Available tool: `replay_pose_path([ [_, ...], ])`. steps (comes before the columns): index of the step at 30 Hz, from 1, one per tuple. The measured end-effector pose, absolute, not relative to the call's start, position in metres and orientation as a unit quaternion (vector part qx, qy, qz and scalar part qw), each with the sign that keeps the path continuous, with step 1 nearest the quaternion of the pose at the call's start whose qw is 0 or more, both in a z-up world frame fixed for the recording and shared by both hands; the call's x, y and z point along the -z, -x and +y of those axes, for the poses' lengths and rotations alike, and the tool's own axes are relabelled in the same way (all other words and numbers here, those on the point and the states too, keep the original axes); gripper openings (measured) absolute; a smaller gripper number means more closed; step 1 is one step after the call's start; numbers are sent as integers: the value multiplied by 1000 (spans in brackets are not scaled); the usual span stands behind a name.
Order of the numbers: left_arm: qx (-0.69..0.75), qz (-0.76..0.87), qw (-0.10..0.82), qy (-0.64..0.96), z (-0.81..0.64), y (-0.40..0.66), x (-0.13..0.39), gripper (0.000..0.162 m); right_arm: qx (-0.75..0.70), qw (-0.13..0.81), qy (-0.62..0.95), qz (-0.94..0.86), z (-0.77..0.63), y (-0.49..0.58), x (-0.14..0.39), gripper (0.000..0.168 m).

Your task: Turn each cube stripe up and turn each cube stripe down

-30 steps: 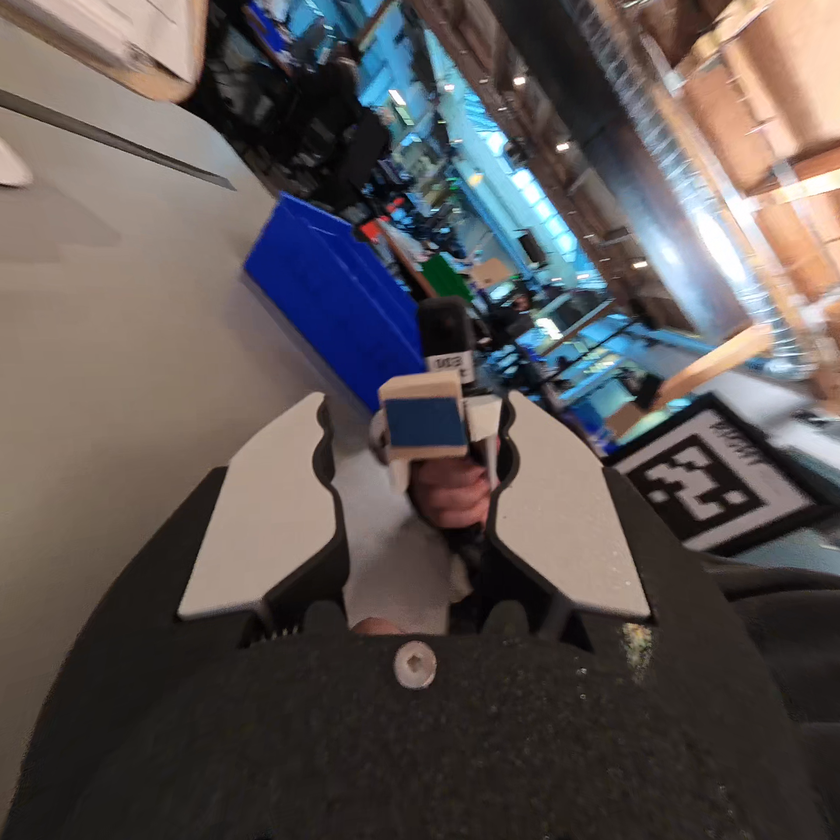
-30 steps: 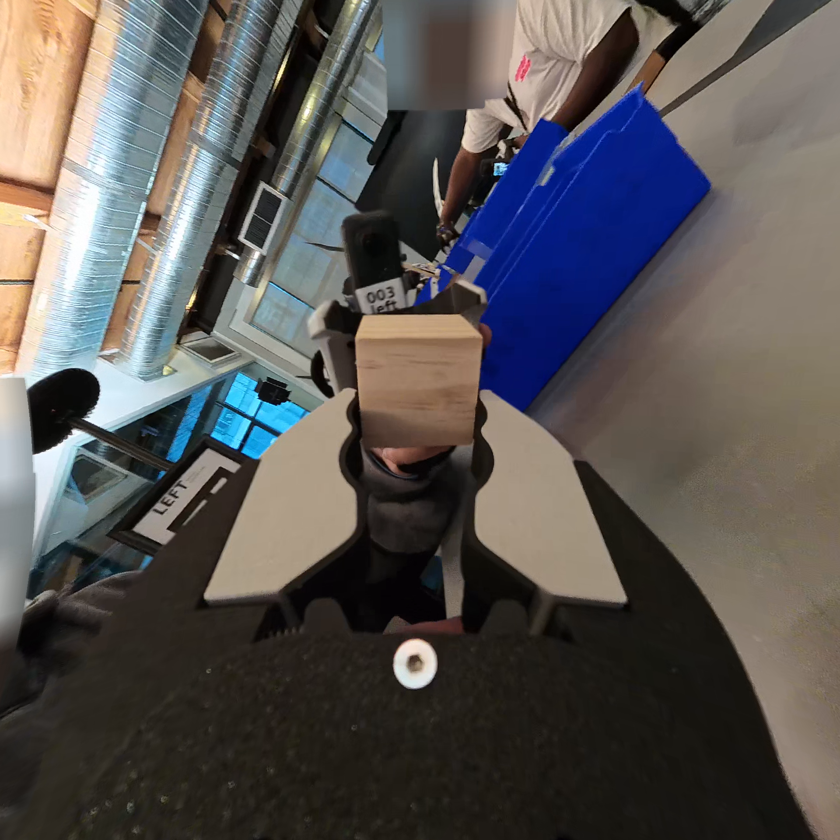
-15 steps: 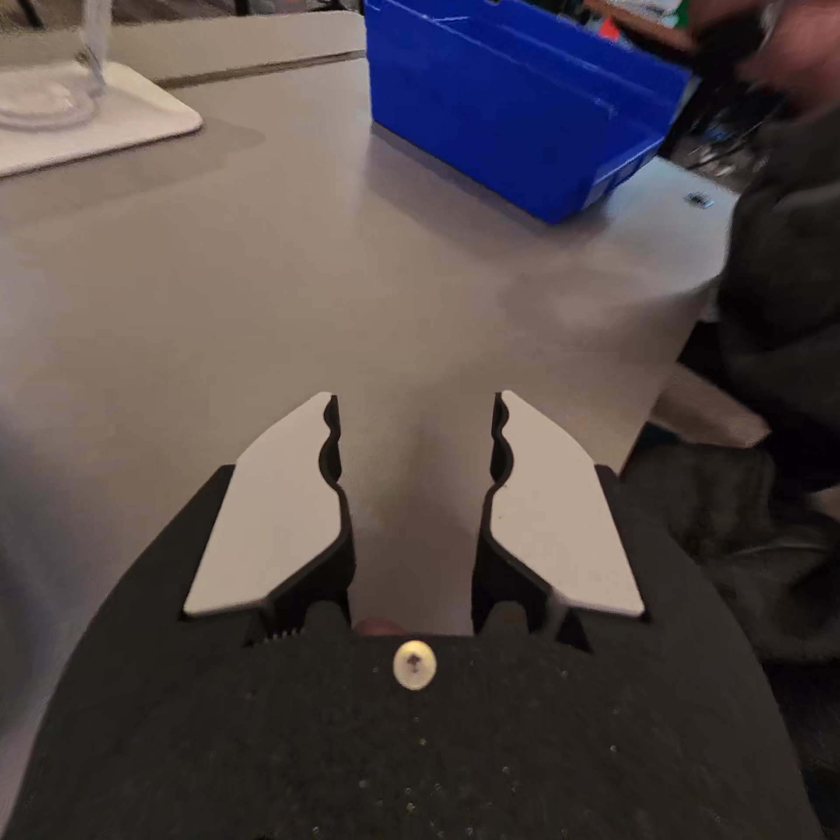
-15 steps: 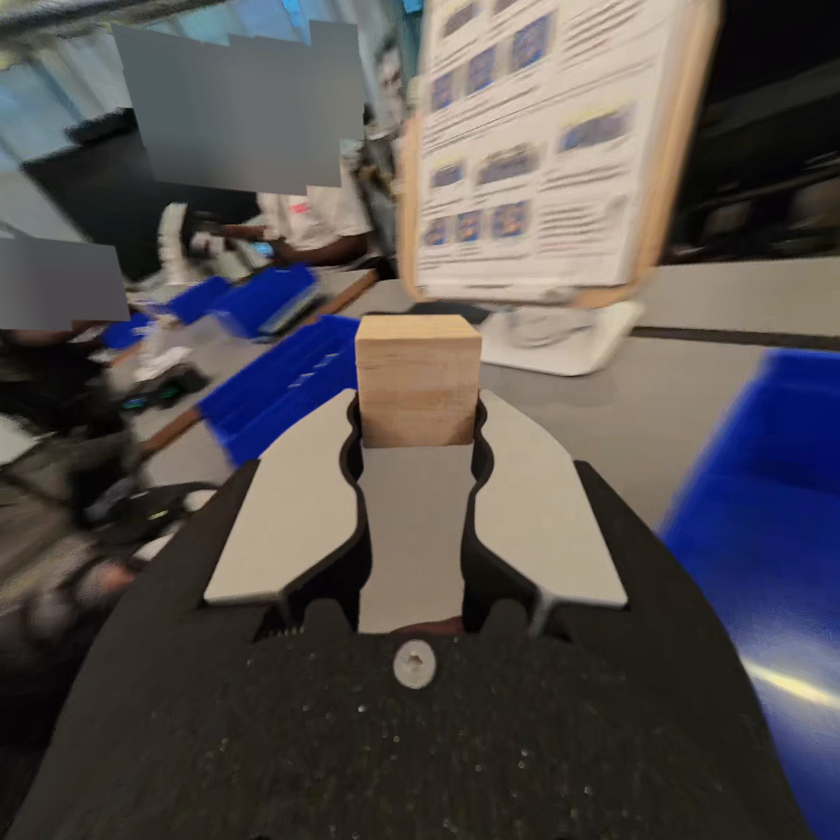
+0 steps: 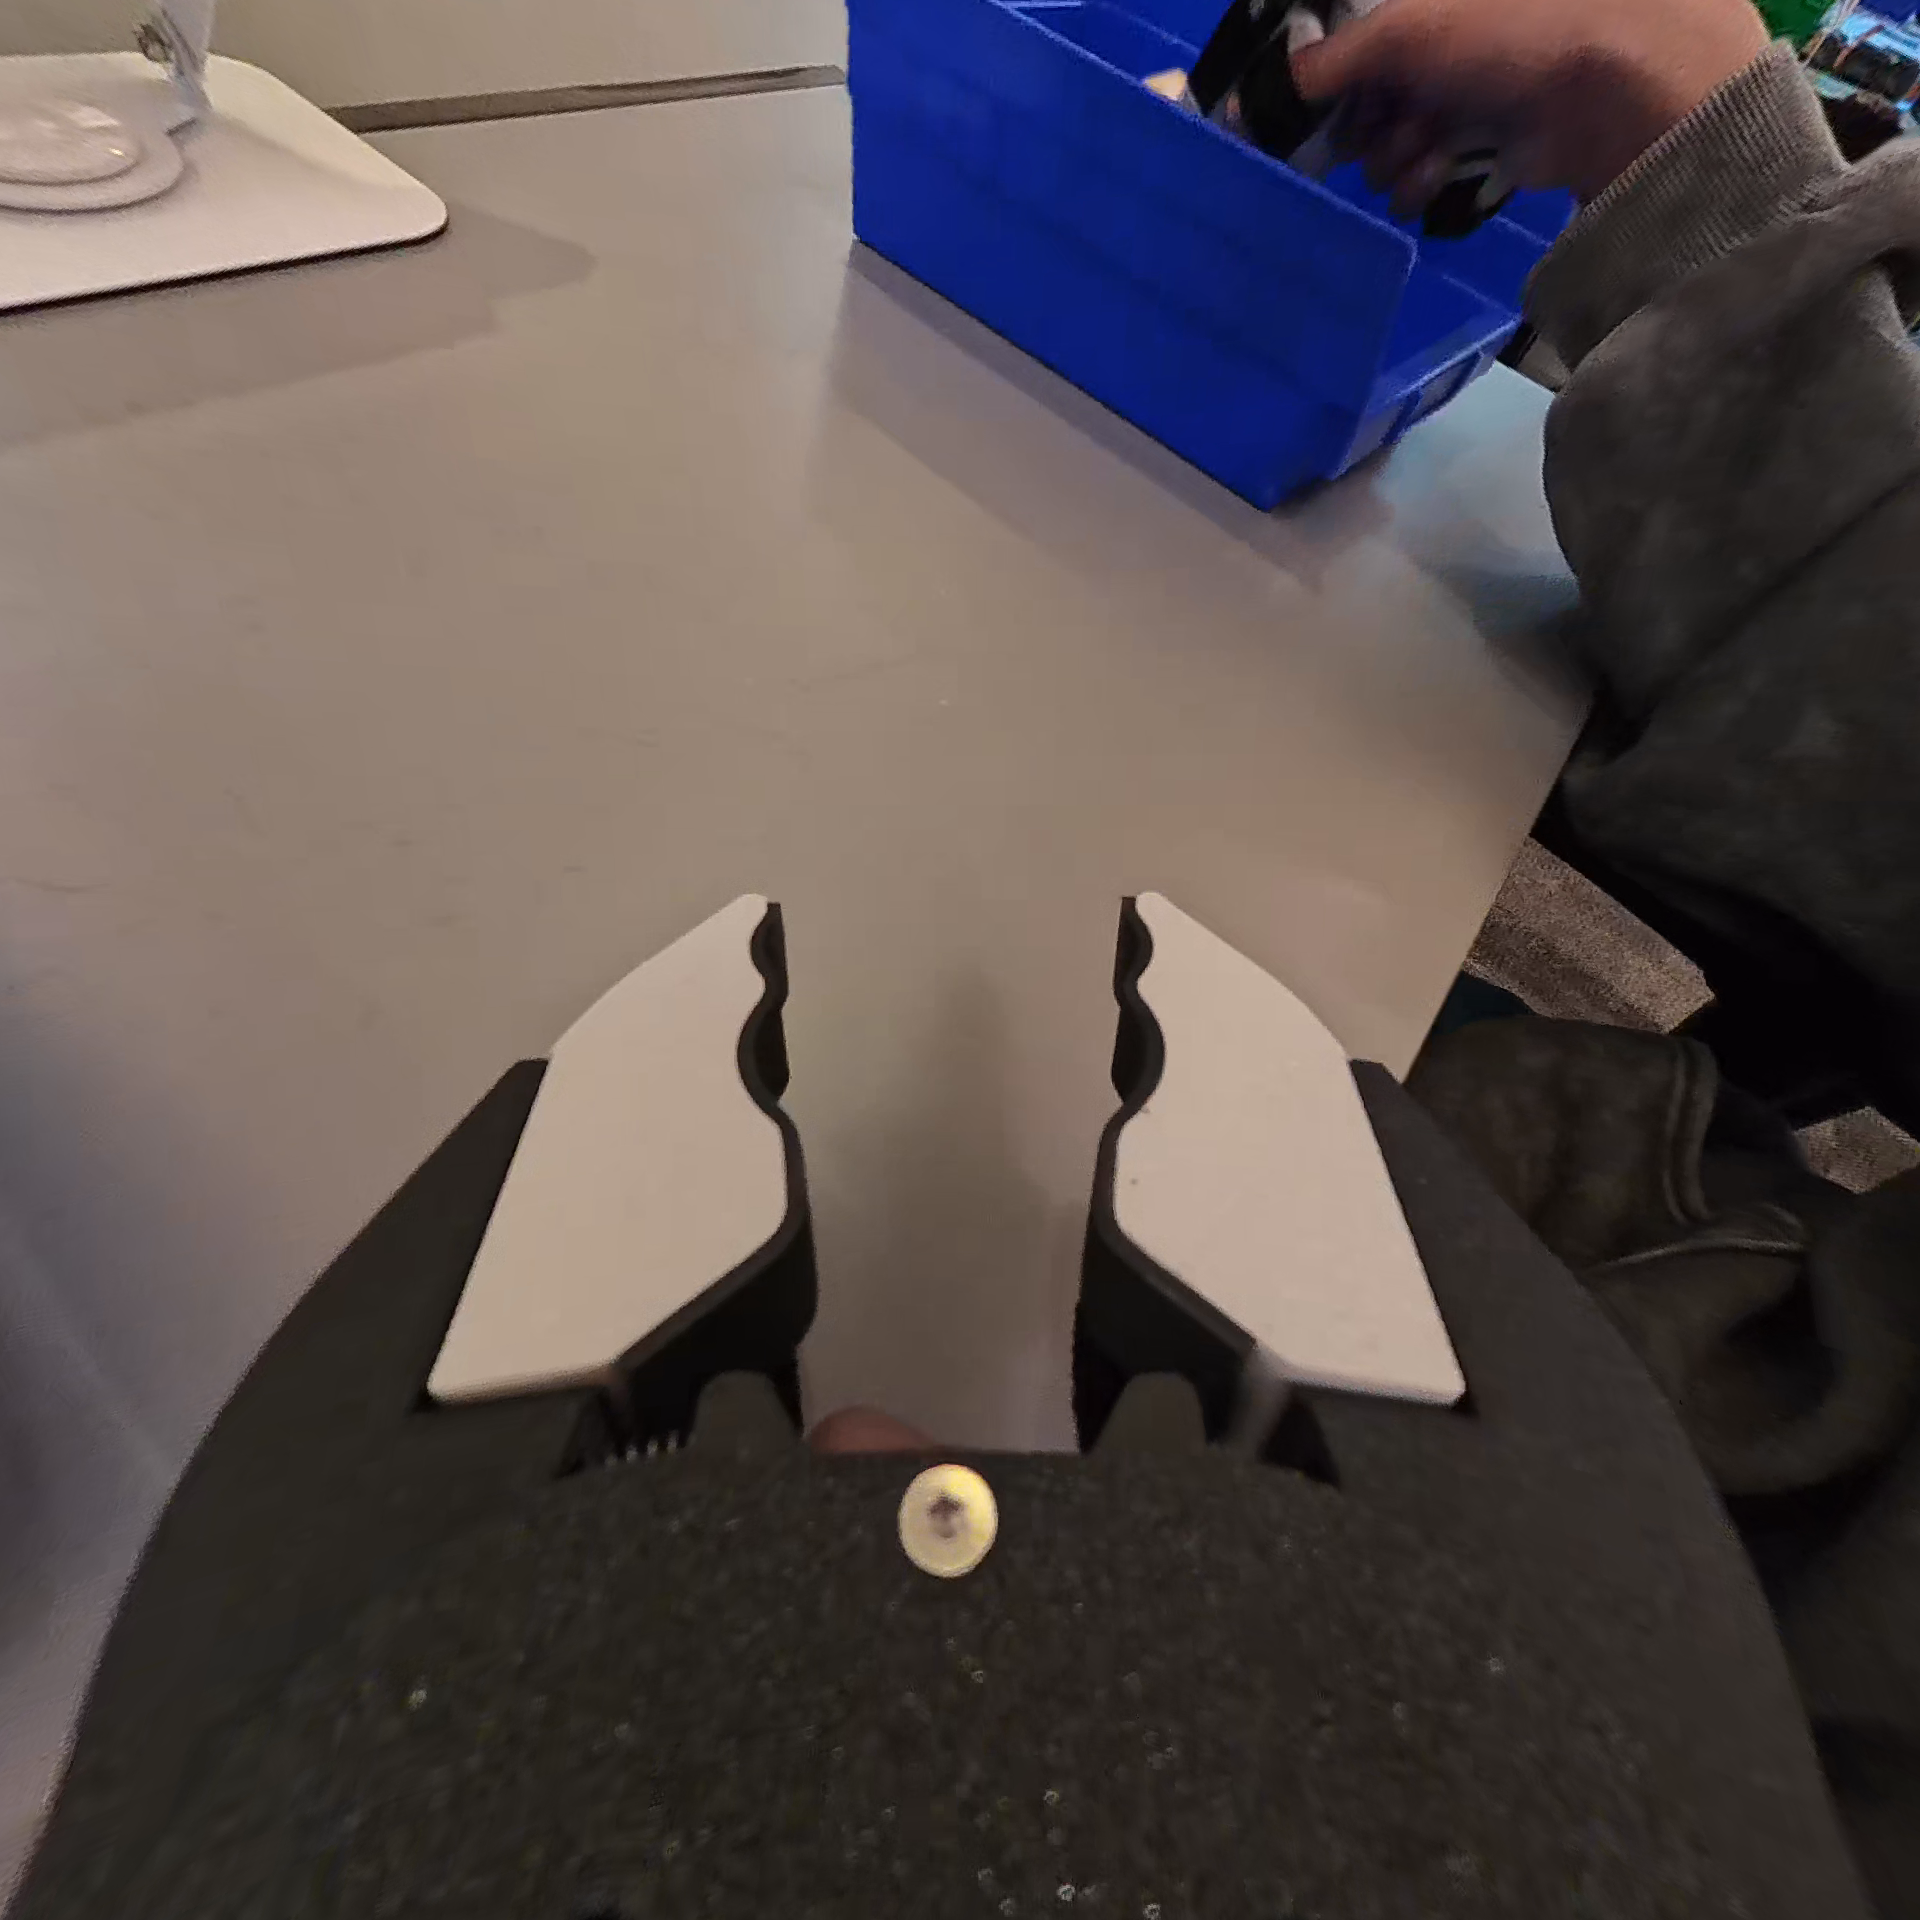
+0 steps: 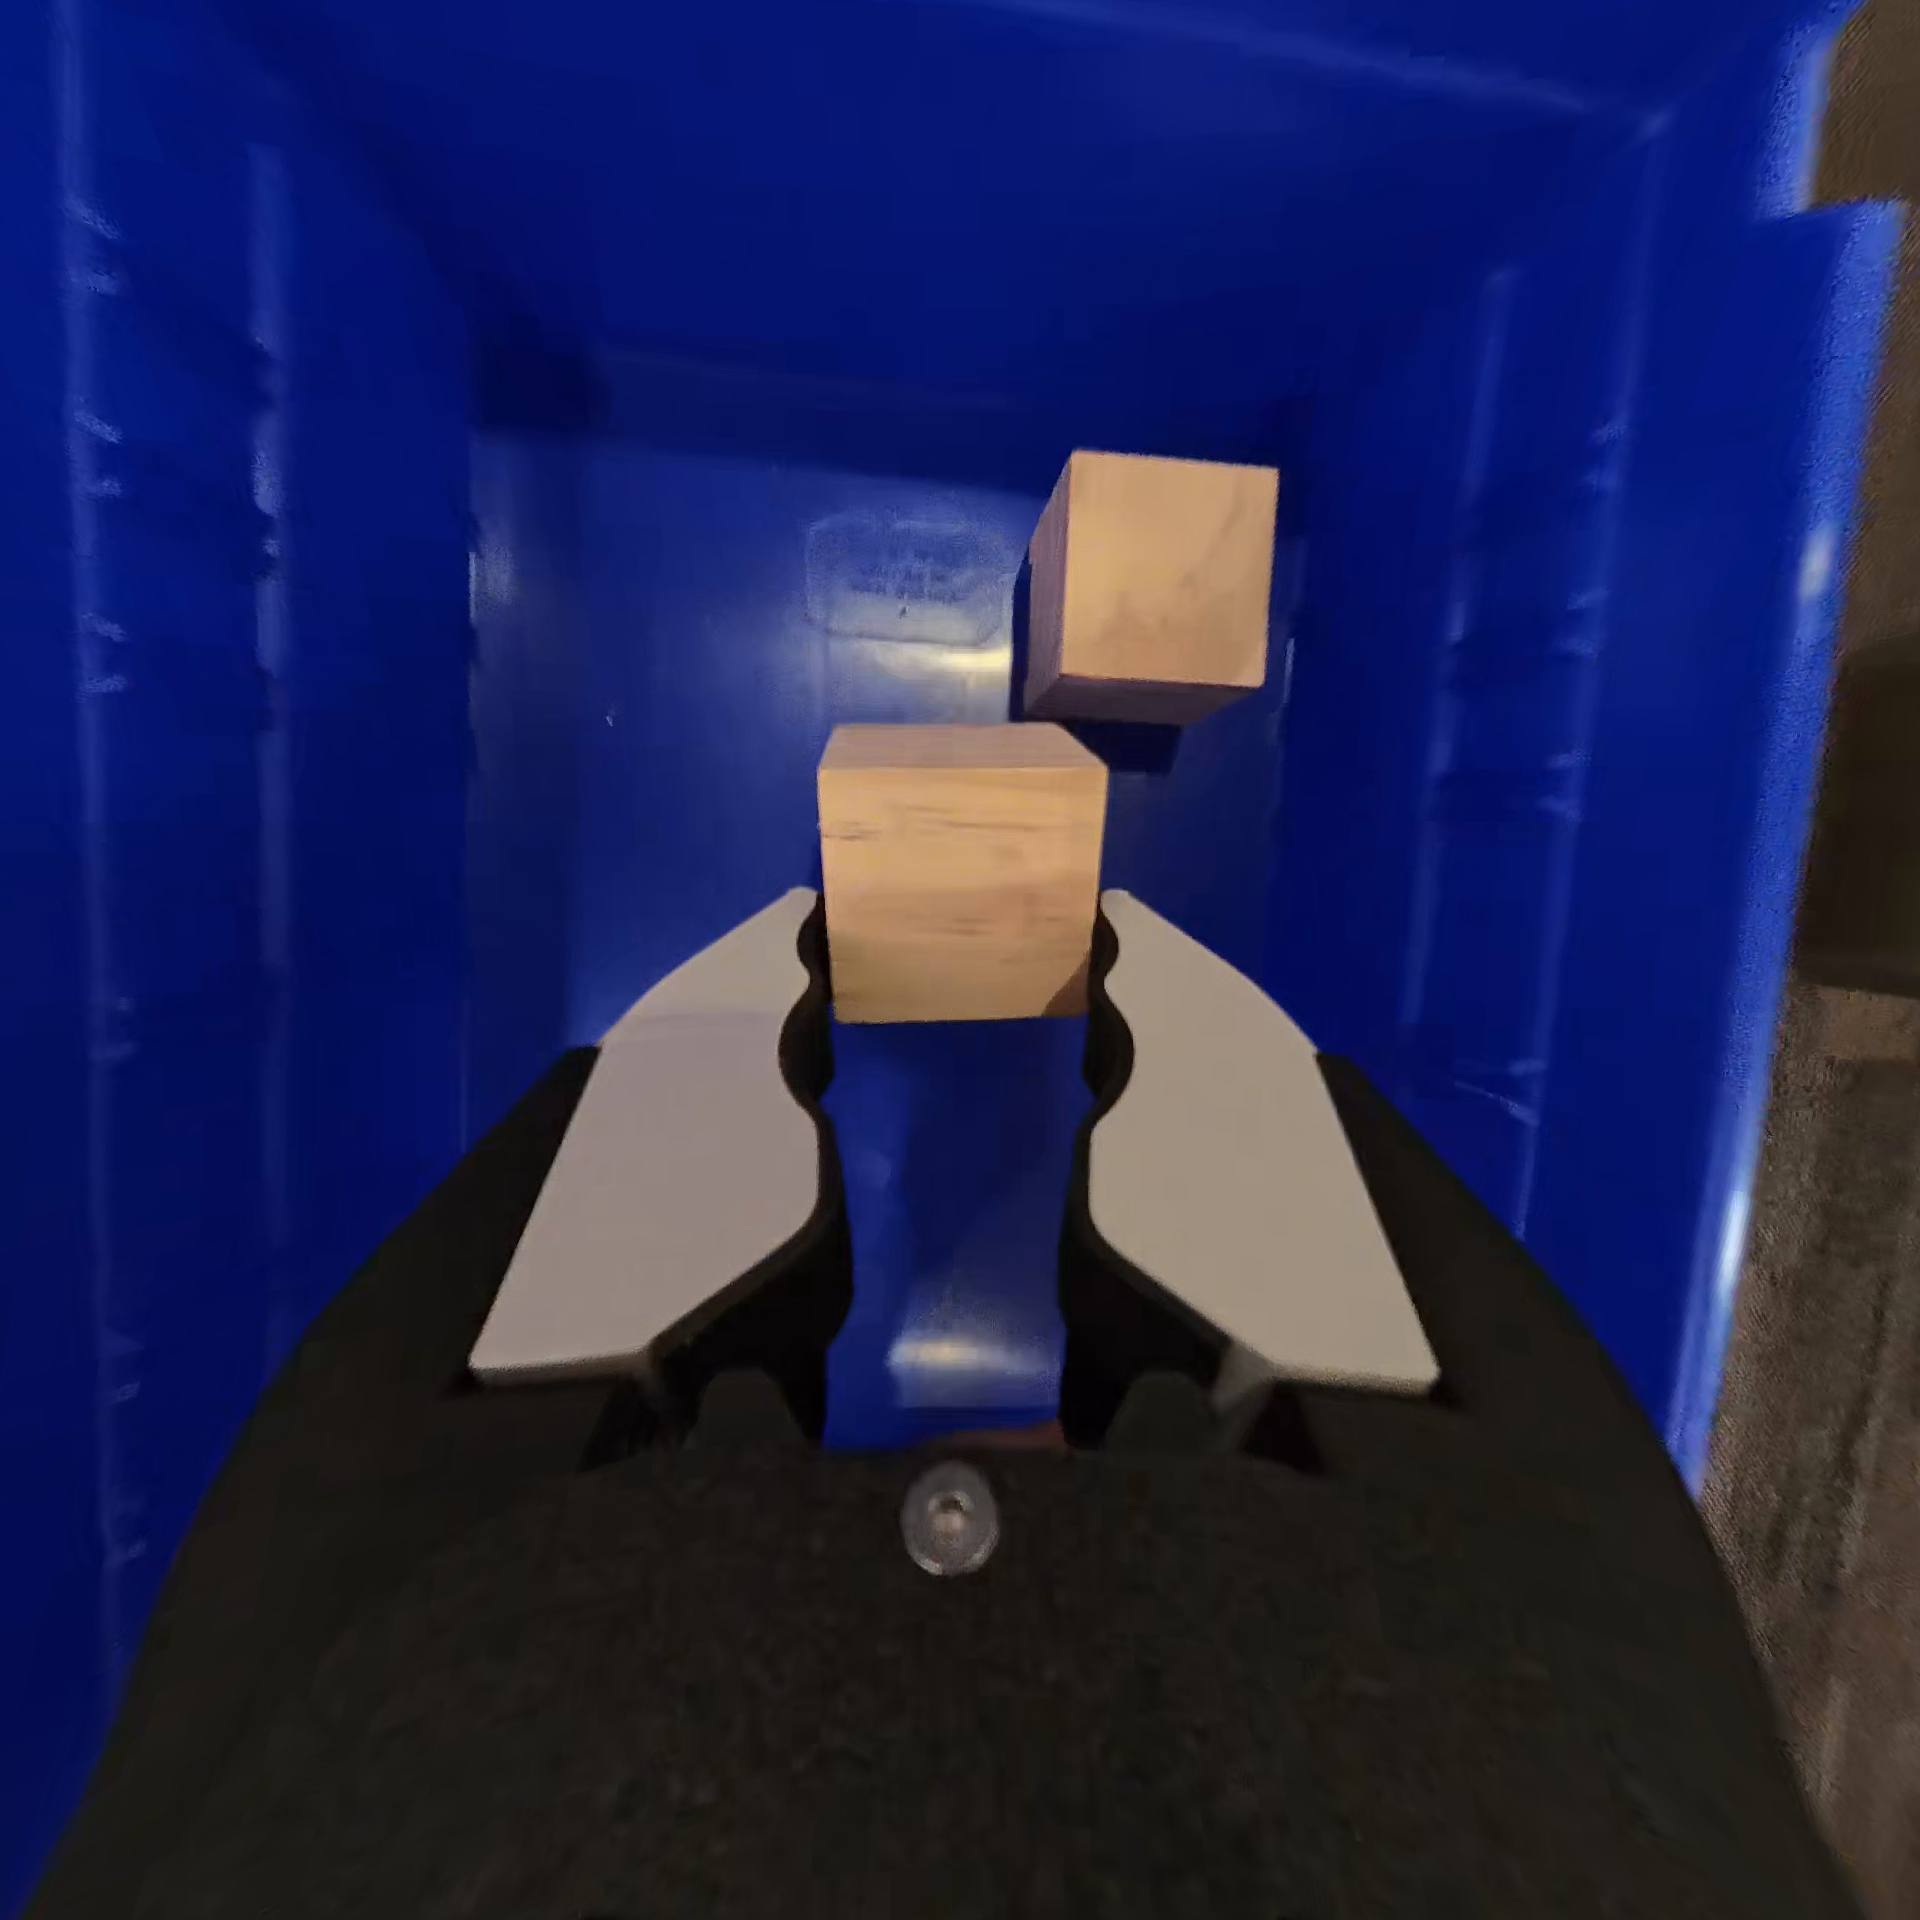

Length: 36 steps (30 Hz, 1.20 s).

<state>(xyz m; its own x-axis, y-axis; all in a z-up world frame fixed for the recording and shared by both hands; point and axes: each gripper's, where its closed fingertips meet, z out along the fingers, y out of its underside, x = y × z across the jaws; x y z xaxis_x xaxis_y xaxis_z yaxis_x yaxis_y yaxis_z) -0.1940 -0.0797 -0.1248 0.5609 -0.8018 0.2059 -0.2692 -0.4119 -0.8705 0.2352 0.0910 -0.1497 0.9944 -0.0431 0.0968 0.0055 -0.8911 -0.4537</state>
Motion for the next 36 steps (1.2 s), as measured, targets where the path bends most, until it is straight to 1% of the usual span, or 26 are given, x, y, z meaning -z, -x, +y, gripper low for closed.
replay_pose_path([
  [6,305,357,399,787,-80,194,137,59,48,191,980,-7,90,-230,169,46],
  [9,302,362,396,788,-81,191,139,60,56,186,981,-5,90,-233,175,46],
  [12,300,357,397,790,-80,191,140,64,44,191,981,-10,89,-232,179,46],
  [14,300,357,395,791,-80,192,140,64,32,203,979,-10,88,-231,174,50],
  [16,301,354,398,791,-79,193,138,64,30,241,970,-8,86,-232,151,53],
  [17,302,354,398,791,-80,194,137,64,28,273,962,-7,85,-232,130,54],
  [20,295,354,402,791,-79,196,137,63,21,414,910,-25,76,-214,45,54],
  [22,287,353,404,794,-77,198,138,63,-11,507,859,-68,61,-176,-5,53],
  [24,289,349,402,796,-76,199,138,63,-85,556,815,-140,40,-111,-26,54],
  [26,291,343,402,798,-76,201,137,62,-205,549,778,-228,5,-29,-12,54],
  [28,292,338,397,802,-76,203,138,63,-312,515,747,-282,-36,39,21,52],
  [29,294,335,393,804,-76,203,137,63,-339,499,739,-300,-52,61,39,51],
  [32,292,335,395,804,-76,207,129,63,-327,462,749,-344,-71,90,81,49],
  [34,294,328,413,797,-72,216,105,65,-310,446,763,-351,-71,93,92,49],
  [36,267,305,439,802,-57,245,76,68,-304,438,767,-358,-72,95,97,49],
])
